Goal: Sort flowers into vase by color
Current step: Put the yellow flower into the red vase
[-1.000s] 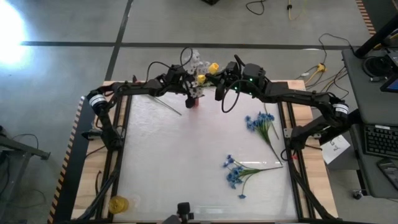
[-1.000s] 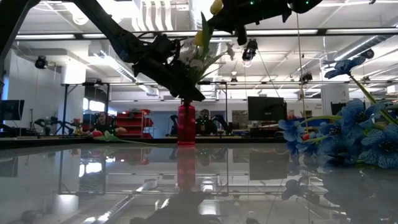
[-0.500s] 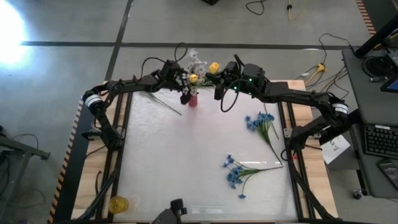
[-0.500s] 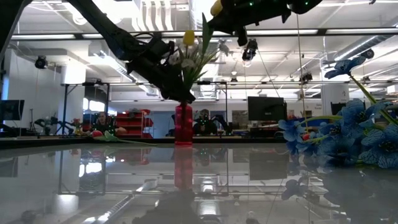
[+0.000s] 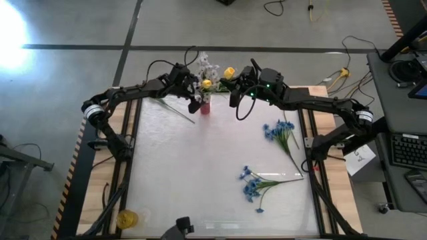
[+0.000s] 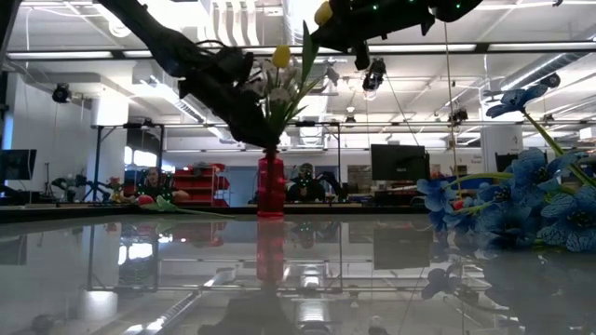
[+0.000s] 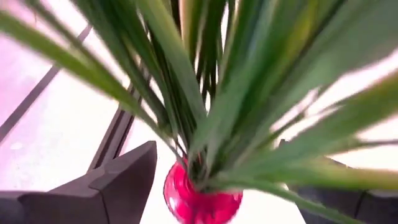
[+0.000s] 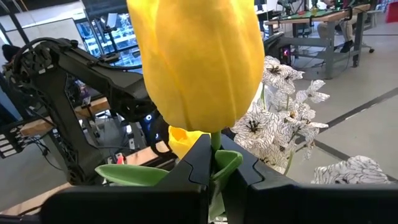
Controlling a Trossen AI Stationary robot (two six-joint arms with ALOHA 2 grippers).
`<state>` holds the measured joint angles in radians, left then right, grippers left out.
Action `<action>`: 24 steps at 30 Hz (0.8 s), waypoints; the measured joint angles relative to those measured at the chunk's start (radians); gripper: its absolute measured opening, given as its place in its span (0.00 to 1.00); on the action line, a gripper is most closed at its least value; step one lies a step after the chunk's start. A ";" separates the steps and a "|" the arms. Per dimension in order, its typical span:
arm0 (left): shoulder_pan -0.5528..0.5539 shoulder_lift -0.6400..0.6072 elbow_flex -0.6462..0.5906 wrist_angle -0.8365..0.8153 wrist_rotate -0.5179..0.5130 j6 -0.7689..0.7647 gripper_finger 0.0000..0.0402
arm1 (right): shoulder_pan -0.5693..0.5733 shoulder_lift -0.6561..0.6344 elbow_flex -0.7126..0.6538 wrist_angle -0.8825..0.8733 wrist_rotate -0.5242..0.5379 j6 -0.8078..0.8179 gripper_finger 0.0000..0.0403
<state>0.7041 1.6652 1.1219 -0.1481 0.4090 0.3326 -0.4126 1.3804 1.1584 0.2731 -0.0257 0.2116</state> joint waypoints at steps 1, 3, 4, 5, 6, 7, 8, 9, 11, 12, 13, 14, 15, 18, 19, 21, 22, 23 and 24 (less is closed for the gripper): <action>0.002 -0.006 -0.006 -0.015 -0.002 0.006 0.80 | 0.000 0.000 0.000 0.001 0.000 -0.001 0.03; 0.008 -0.014 -0.021 -0.053 -0.003 0.018 0.80 | 0.000 0.000 0.000 0.001 0.000 -0.002 0.03; 0.012 -0.019 -0.033 -0.058 -0.005 0.020 0.80 | 0.000 0.000 0.000 0.002 0.000 -0.003 0.03; 0.014 -0.025 -0.048 -0.063 -0.007 0.020 0.80 | 0.000 0.000 0.000 0.002 0.000 -0.003 0.03; 0.015 -0.032 -0.064 -0.064 -0.007 0.021 0.80 | 0.000 0.000 0.000 0.002 0.000 -0.004 0.03; 0.017 -0.036 -0.077 -0.063 -0.008 0.022 0.80 | 0.000 0.000 0.000 0.002 0.000 -0.007 0.03; 0.017 -0.041 -0.092 -0.061 -0.012 0.022 0.80 | 0.000 0.000 0.000 0.002 0.000 -0.011 0.03; 0.016 -0.044 -0.109 -0.056 -0.023 0.022 0.80 | 0.000 0.000 0.001 0.001 -0.001 -0.013 0.03; 0.016 -0.047 -0.142 -0.009 -0.053 0.022 0.80 | 0.000 0.000 0.012 -0.009 -0.005 -0.026 0.03; 0.016 -0.046 -0.157 0.028 -0.059 0.018 0.80 | 0.000 0.000 0.018 -0.011 -0.007 -0.034 0.03; 0.016 -0.042 -0.167 0.069 -0.060 0.007 0.80 | 0.000 0.000 0.025 -0.013 -0.008 -0.040 0.03; 0.016 -0.033 -0.175 0.117 -0.059 -0.013 0.80 | 0.000 0.000 0.031 -0.013 -0.008 -0.040 0.03; 0.016 -0.023 -0.181 0.161 -0.059 -0.028 0.80 | 0.000 0.000 0.037 -0.013 -0.008 -0.040 0.03; 0.014 0.021 -0.186 0.247 -0.050 -0.067 0.80 | 0.000 0.000 0.050 -0.029 -0.008 -0.048 0.03; 0.013 0.034 -0.186 0.268 -0.037 -0.079 0.80 | 0.000 0.001 0.055 -0.039 -0.008 -0.048 0.03; 0.009 0.055 -0.186 0.303 -0.013 -0.101 0.80 | 0.000 0.005 0.061 -0.052 -0.008 -0.044 0.03; 0.006 0.063 -0.186 0.314 -0.008 -0.108 0.80 | 0.000 0.009 0.062 -0.054 -0.008 -0.043 0.03; 0.001 0.073 -0.186 0.319 -0.006 -0.108 0.80 | 0.000 0.013 0.062 -0.053 -0.008 -0.041 0.03; -0.003 0.080 -0.186 0.327 -0.005 -0.109 0.80 | 0.000 0.016 0.062 -0.053 -0.008 -0.039 0.03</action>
<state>0.7011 1.7451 0.9360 0.1788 0.4038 0.2234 -0.4126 1.3964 1.2205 0.2203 -0.0341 0.1730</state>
